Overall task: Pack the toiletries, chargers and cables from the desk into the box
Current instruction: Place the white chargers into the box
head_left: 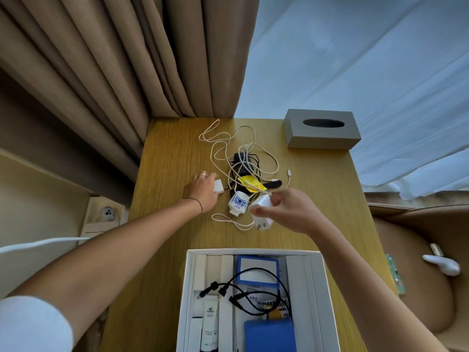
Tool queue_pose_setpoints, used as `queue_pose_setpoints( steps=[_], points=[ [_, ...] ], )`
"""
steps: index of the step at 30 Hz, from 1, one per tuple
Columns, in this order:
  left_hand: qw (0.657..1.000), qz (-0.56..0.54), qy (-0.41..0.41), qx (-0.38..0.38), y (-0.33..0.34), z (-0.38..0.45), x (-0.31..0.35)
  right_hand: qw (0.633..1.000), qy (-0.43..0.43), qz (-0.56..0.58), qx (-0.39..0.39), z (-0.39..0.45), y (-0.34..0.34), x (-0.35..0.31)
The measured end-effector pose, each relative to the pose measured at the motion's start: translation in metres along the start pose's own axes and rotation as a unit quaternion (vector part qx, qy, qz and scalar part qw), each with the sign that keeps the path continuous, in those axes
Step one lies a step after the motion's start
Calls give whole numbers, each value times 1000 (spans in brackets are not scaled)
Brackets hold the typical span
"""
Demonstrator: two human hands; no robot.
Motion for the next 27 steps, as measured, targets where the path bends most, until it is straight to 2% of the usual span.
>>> queue_pose_setpoints(
  steps=[4, 7, 12, 16, 20, 24, 27],
  points=[
    [1000, 18, 10, -24, 10, 11, -1, 988, -31, 150, 19, -26, 15, -9],
    [999, 31, 22, -11, 12, 14, -2, 971, -35, 237, 16, -37, 34, -11],
    [1000, 7, 21, -2, 12, 15, -1, 956, -68, 283, -28, -50, 70, -24],
    [993, -117, -10, -2, 14, 4, -10, 968, -121, 219, -7, -63, 97, -37],
    [969, -248, -10, 19, 7, -26, -16, 982, -171, 34, 69, -73, 120, -46],
    [935, -352, -2, 45, -2, -70, -24, 953, -241, -122, 135, -78, 142, -55],
    [917, -396, -6, 56, -4, -103, -33, 923, -282, -211, 153, -75, 162, -56]
  ],
)
Point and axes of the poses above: each hand's wrist, its own z-axis towards the middle knuckle, its own y-axis out of the palm, x = y × z, the point moved 9 cm from there along z, towards the middle knuckle, and after that the axes turned 14 degrees about -x, right-handed, at the moved point
